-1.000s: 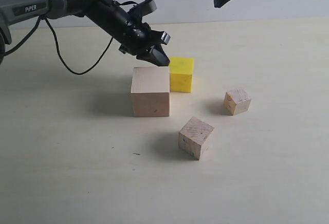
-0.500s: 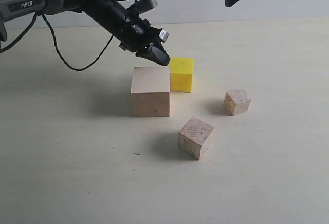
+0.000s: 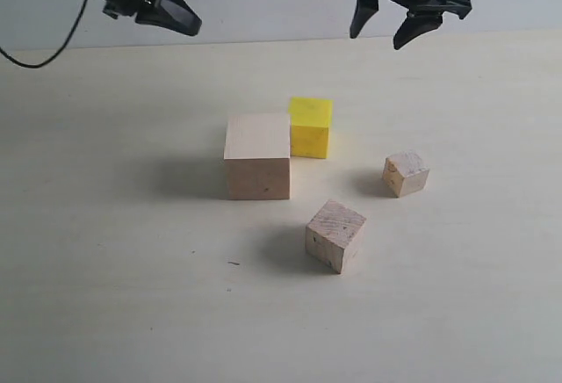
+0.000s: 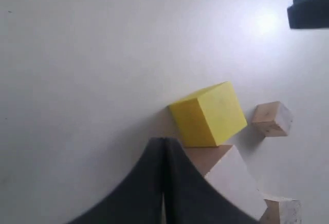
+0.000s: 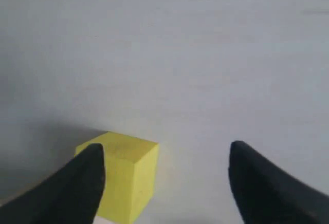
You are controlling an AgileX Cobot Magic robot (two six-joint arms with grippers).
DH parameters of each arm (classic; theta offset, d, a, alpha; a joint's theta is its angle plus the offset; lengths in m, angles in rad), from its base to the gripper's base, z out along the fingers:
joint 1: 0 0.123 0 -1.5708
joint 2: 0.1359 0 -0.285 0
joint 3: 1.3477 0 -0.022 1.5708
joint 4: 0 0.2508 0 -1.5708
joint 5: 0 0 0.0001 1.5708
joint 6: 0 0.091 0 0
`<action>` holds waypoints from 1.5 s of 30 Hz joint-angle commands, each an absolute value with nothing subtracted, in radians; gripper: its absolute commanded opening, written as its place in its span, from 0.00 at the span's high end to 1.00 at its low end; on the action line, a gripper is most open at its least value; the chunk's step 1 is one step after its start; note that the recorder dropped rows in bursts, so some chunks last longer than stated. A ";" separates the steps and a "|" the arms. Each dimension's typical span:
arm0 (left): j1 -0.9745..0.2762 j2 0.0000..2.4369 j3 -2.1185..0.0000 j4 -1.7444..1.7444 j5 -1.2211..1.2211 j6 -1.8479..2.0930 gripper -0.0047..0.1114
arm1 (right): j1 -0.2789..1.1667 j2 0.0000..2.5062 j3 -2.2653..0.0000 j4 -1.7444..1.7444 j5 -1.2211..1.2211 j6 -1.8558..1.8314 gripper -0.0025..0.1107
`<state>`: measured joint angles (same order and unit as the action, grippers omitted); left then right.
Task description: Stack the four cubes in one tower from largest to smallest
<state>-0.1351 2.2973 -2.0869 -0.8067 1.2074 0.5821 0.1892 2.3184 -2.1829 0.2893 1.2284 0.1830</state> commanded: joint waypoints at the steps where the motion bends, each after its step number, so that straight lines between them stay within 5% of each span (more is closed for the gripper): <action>1: -0.103 2.238 -2.079 -0.825 1.221 0.570 0.96 | 0.191 2.331 -2.180 0.419 1.221 0.185 0.36; 29: -0.099 2.098 -2.079 -0.825 1.221 0.542 0.96 | 0.246 2.349 -2.180 0.682 1.221 0.049 0.36; 45: -0.099 2.098 -1.999 -0.855 1.221 0.545 0.96 | 0.384 2.284 -2.180 0.255 1.221 0.443 0.36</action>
